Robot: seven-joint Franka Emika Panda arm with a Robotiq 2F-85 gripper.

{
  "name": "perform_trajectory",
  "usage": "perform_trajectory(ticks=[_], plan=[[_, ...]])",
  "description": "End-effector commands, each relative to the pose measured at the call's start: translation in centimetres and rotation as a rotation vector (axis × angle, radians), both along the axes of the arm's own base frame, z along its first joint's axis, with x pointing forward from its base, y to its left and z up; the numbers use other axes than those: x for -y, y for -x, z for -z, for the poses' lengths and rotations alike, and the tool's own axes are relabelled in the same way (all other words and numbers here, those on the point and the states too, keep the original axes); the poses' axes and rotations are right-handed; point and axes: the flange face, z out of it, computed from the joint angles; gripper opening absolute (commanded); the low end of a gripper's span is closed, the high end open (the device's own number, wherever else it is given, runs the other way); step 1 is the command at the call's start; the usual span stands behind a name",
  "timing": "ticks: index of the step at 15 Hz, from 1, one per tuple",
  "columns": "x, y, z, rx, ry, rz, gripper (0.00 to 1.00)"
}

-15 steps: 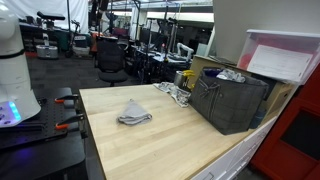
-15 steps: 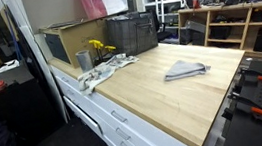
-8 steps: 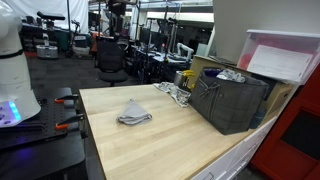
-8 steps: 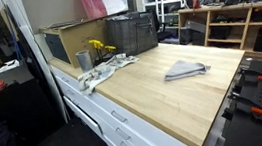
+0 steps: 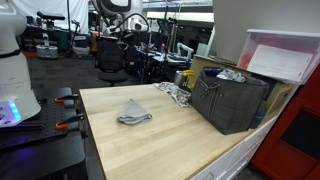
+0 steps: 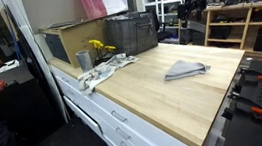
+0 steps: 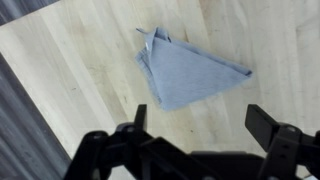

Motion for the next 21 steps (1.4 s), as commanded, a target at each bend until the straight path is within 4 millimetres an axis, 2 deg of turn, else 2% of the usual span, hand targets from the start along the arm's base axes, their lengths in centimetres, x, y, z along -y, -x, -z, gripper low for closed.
perform_trajectory(ticks=[1, 4, 8, 17, 21], plan=[[3.8, -0.9, 4.5, -0.012, 0.057, 0.114, 1.0], [6.5, -1.6, 8.0, -0.047, 0.055, 0.191, 1.0], [8.6, -3.1, 12.1, -0.089, -0.004, 0.246, 1.0], [11.4, -9.8, 20.5, -0.125, -0.071, 0.262, 1.0], [12.1, -12.0, 23.0, -0.137, -0.174, 0.206, 1.0]])
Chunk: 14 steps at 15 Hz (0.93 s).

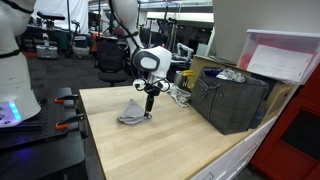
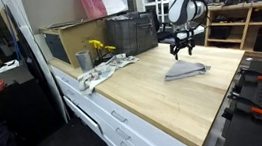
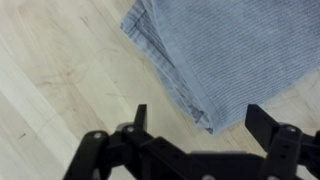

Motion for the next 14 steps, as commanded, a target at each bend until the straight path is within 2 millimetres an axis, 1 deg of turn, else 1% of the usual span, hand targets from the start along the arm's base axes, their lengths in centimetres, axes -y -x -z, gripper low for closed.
perform_trajectory(ticks=[1, 3, 4, 6, 9, 11, 14], plan=[[1.0, -2.2, 1.5, 0.025, -0.115, -0.091, 1.0], [1.4, -2.5, 2.2, 0.024, -0.162, -0.133, 1.0], [1.7, -2.5, 2.4, 0.014, -0.18, -0.145, 0.8], [2.2, -2.2, 2.5, -0.014, -0.202, -0.153, 0.68], [2.9, -1.7, 2.4, -0.078, -0.214, -0.144, 0.42], [2.9, -2.0, 1.8, -0.107, -0.23, -0.136, 0.29], [2.6, -2.4, 0.8, -0.137, -0.257, -0.135, 0.05]])
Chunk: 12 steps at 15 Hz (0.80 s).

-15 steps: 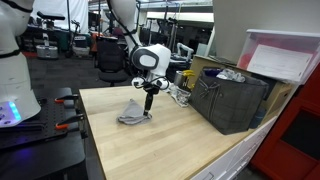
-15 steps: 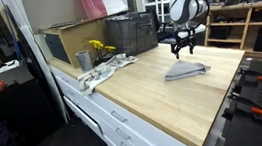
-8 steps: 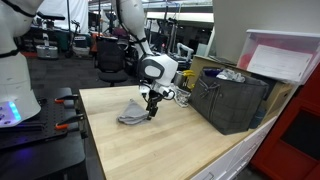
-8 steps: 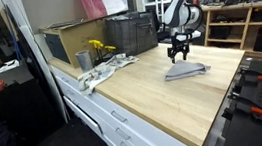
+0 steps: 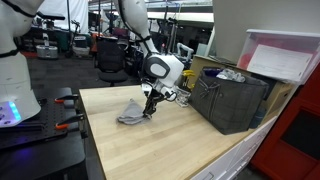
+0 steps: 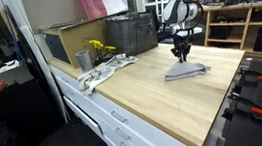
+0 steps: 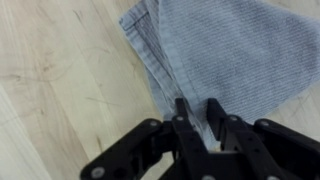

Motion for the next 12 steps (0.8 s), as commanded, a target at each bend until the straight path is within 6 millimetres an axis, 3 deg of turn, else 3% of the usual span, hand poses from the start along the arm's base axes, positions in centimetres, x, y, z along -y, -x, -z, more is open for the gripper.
perform_trajectory(ticks=[1, 7, 9, 12], plan=[[-0.1, -0.8, -1.6, -0.039, -0.031, 0.0, 0.01], [-0.7, 0.3, -3.2, -0.07, -0.046, -0.007, 0.0], [0.3, 0.5, -3.5, -0.072, -0.026, 0.016, 0.0], [3.7, 1.0, -3.4, -0.073, 0.04, 0.088, 0.0]])
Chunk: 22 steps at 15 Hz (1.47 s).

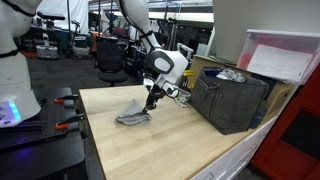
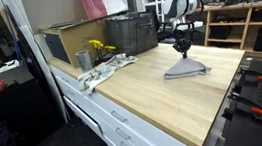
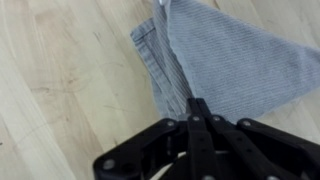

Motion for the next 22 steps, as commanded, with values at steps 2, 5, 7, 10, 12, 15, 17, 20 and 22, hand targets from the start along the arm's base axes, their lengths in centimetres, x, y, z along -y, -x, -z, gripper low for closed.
perform_trajectory(ticks=[2, 5, 7, 10, 12, 15, 17, 20, 22], plan=[[5.2, 1.6, -0.9, -0.017, 0.099, 0.127, 0.0], [8.9, 3.2, -1.1, -0.033, 0.161, 0.228, 0.0], [10.6, 4.4, -1.7, -0.046, 0.191, 0.28, 0.0], [11.1, 5.3, -3.0, -0.076, 0.214, 0.319, 0.0], [10.5, 4.9, -4.1, -0.095, 0.203, 0.361, 0.0], [8.4, 3.8, -6.1, -0.061, 0.168, 0.315, 0.0], [6.7, 3.2, -7.2, -0.054, 0.175, 0.291, 0.27], [4.5, 3.1, -8.5, -0.04, 0.192, 0.291, 0.5], [3.5, 3.7, -8.7, -0.05, 0.193, 0.329, 0.63]])
